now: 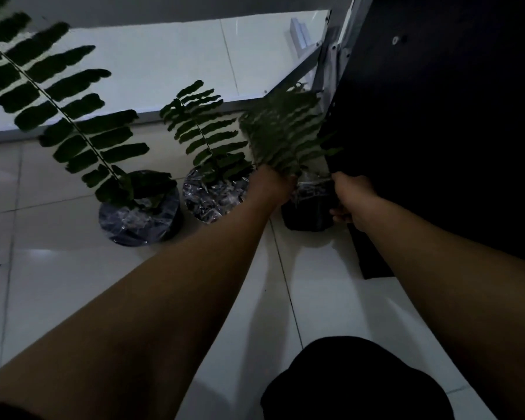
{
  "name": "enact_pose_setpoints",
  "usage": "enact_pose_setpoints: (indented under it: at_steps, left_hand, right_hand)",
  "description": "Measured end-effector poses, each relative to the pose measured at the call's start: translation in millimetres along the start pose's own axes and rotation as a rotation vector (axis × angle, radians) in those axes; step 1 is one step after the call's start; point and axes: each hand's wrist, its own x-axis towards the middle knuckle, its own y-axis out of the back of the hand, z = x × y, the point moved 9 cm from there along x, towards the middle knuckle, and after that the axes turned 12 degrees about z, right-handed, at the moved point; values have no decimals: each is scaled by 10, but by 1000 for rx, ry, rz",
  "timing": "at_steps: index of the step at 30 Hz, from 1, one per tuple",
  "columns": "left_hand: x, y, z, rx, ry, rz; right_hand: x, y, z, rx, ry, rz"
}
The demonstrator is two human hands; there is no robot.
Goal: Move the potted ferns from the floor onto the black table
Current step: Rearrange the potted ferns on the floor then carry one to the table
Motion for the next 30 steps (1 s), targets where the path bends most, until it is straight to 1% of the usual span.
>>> enact_pose_setpoints:
  at_steps: [5,7,10,13,18,22,24,28,30]
  left_hand:
    - [-90,103,-52,-94,10,93]
    - [-132,102,-72,-82,-17,119]
    - [-185,78,-147,-52,0,158]
    - [-213,-13,-162,61,-37,95]
    - [-269,-129,-164,72,-75,-37]
    - [-307,-190,-96,36,-108,-114]
    - [-330,-194,-52,42,-123,-135]
    - [-351,19,-76,-31,-99,-21]
    - [-376,124,-145,-32,-88,2]
  right_hand:
    - [27,-22,-125,56,53,7]
    - [28,-36,-167,92,72,2]
    - [34,-78,-153,150,67,-15]
    - [36,-123,-92,180,58,-9]
    - [25,-162,27,302,-21,46]
    - [40,-124,137,169,-35,115]
    - [7,-115,129,149,-25,131]
    - [-129,-65,69,-12,15,184]
    - [-265,-122,26,-102,55,125]
